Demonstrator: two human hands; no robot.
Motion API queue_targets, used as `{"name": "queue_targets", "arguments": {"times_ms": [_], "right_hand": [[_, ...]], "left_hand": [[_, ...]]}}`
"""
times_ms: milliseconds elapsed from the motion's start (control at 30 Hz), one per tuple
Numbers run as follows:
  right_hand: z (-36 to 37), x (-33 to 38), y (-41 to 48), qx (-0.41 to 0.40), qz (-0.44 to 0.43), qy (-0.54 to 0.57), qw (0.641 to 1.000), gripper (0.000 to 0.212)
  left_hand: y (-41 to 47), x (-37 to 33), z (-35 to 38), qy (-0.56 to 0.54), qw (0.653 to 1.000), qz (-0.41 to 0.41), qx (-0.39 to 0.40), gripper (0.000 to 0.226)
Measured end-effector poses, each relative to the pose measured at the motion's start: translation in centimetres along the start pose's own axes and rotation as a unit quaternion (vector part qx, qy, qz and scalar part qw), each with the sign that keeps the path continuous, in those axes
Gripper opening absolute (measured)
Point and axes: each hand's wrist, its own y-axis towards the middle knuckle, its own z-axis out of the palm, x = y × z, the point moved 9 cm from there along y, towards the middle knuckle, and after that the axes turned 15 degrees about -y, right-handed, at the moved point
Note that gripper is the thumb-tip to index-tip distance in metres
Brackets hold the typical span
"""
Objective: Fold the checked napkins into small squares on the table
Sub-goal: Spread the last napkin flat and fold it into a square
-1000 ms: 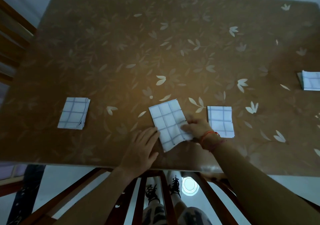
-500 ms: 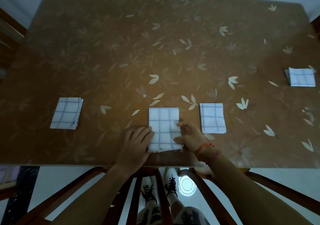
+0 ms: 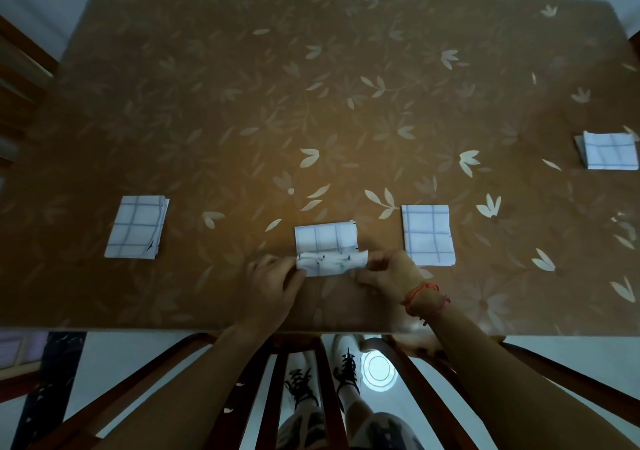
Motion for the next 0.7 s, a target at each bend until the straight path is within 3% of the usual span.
{"name": "queue_targets", "arguments": {"times_ms": [33,100,433,567,633,700], "right_hand": [[-0.3,0.2,0.1,-0.02,-0.001,-0.023,1.0,0.002],[-0.8,0.2,0.5,-0.051,0.009,-0.058,0.997,0.016],[-1.6,0.8,3.1,-0.092,0.05,-0.163,0.981,0.034],[-1.5,0.8,3.7,-0.093,0.05,-0.193,0.975,0.038],[-1.5,0.8,3.9,-0.09,0.05,-0.204,0.974,0.039],[-1.4,0.9,4.0,-0.089,0.051,-0.206,0.973,0.037]], "left_hand": [[0.3,0.2,-0.1,-0.016,1.0,-0.011,-0.006,0.025],[0.7,0.5,-0.1,-0.043,0.999,-0.031,-0.01,0.023],[2.5,1.6,0.3,-0.036,0.996,-0.079,-0.024,0.026],[2.1,-0.8,0.1,0.078,0.995,0.06,-0.021,0.024],[1.6,-2.0,0.9,0.111,0.984,0.138,0.016,0.025],[1.2,-2.0,2.0,0.148,0.973,0.165,0.06,0.031]]}}
